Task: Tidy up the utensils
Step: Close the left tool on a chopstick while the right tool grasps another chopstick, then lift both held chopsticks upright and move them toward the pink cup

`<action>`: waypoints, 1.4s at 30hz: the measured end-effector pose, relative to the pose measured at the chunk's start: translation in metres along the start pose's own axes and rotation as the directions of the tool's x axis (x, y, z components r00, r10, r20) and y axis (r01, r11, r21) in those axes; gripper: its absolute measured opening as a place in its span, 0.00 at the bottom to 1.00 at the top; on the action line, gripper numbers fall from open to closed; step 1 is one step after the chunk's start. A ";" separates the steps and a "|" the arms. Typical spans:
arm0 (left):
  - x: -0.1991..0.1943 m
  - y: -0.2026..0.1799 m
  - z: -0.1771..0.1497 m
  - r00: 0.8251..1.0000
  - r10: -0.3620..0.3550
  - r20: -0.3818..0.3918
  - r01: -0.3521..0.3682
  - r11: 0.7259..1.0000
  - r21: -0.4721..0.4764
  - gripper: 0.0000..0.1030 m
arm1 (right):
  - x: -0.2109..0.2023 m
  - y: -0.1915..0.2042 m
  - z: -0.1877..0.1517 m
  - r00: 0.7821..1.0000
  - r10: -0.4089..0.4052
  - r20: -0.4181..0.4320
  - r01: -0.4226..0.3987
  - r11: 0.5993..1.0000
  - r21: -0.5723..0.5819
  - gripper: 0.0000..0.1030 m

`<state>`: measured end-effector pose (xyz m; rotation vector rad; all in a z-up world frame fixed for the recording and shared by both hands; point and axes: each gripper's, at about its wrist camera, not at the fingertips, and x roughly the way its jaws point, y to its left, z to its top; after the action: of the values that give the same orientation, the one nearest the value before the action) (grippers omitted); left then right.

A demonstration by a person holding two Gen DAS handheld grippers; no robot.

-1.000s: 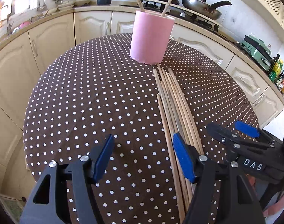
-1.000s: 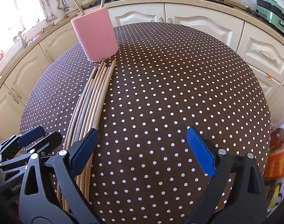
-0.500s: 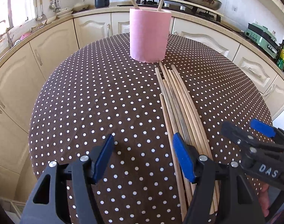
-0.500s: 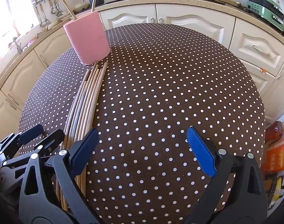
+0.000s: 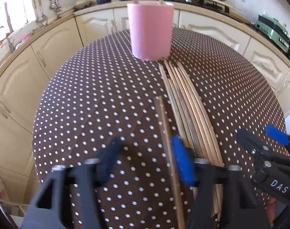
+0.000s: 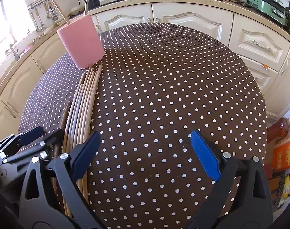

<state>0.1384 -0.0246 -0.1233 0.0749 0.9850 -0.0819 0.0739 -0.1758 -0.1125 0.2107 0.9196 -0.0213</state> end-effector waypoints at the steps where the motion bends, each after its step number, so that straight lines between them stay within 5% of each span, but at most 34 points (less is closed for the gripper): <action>1: -0.001 0.004 0.001 1.000 0.015 -0.001 -0.015 1.000 -0.021 0.08 | 0.000 0.000 0.000 1.000 0.001 0.001 -0.001 1.000 0.002 0.91; 20: 0.023 0.043 0.026 0.993 -0.101 0.059 0.108 0.985 -0.131 0.06 | 0.036 0.050 0.031 0.999 -0.040 -0.014 0.036 0.980 -0.194 0.91; 33: 0.019 0.066 0.006 0.964 -0.229 0.133 0.249 0.955 -0.160 0.06 | 0.053 0.062 0.045 0.996 -0.086 -0.015 0.083 0.988 -0.133 0.90; 38: 0.019 0.067 0.006 0.962 -0.237 0.133 0.257 0.953 -0.163 0.06 | 0.058 0.077 0.046 0.994 -0.106 -0.013 0.102 0.979 -0.174 0.76; 42: 0.020 0.069 0.008 0.959 -0.252 0.133 0.272 0.947 -0.169 0.06 | 0.064 0.083 0.050 0.994 -0.105 -0.011 0.102 0.981 -0.163 0.75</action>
<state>0.1628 0.0423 -0.1340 -0.2314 0.8841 -0.2360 0.1605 -0.0994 -0.1194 0.0115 0.9458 -0.0400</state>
